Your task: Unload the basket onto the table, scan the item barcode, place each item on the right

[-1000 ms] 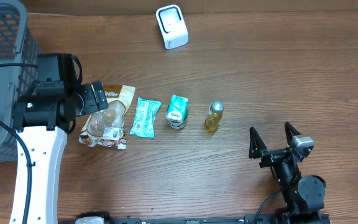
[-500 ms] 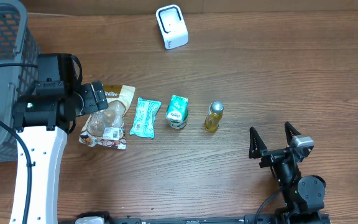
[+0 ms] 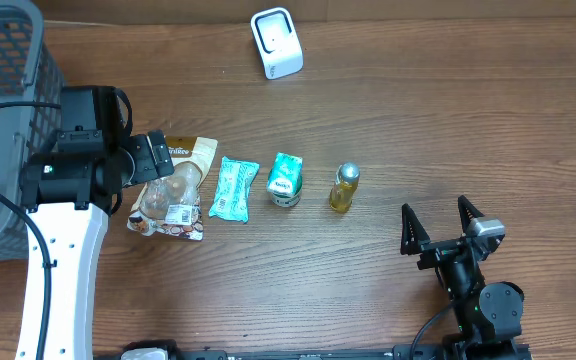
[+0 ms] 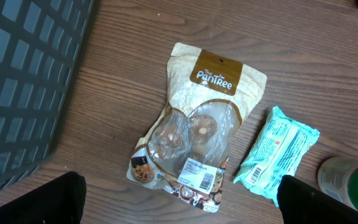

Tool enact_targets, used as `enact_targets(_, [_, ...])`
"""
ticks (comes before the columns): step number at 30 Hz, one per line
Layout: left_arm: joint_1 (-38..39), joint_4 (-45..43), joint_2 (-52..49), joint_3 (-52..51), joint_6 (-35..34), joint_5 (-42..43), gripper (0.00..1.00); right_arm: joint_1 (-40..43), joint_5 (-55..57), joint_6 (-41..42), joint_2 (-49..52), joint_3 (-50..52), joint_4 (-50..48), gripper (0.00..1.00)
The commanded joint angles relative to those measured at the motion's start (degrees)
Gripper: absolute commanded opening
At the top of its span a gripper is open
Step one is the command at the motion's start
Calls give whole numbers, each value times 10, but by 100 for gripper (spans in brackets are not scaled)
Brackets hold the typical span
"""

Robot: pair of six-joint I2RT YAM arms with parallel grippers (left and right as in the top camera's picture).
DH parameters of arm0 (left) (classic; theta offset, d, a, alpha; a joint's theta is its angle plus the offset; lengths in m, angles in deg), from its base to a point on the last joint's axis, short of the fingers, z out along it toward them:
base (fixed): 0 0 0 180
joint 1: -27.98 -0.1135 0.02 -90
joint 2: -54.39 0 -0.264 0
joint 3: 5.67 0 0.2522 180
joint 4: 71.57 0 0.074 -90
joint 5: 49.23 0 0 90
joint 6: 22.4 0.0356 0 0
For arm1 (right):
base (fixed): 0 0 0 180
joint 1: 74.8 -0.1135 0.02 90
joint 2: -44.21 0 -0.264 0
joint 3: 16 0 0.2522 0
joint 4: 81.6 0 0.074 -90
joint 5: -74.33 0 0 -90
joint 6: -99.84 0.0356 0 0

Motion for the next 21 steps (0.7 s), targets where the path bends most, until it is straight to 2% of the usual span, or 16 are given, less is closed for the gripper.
enact_targets(1, [5,-1,-2,8,-6,0,100,3,3,2,-5,6,-1,100])
enact_targets(11, [5,-1,-3,8,-6,0,100,3,3,10,-5,6,-2,100])
enact_targets(17, [5,-1,-4,8,-6,0,100,3,-6,78,-5,5,-13,100])
enact_targets(21, [5,-1,-4,8,-6,0,100,3,-61,118,-5,-6,-27,100])
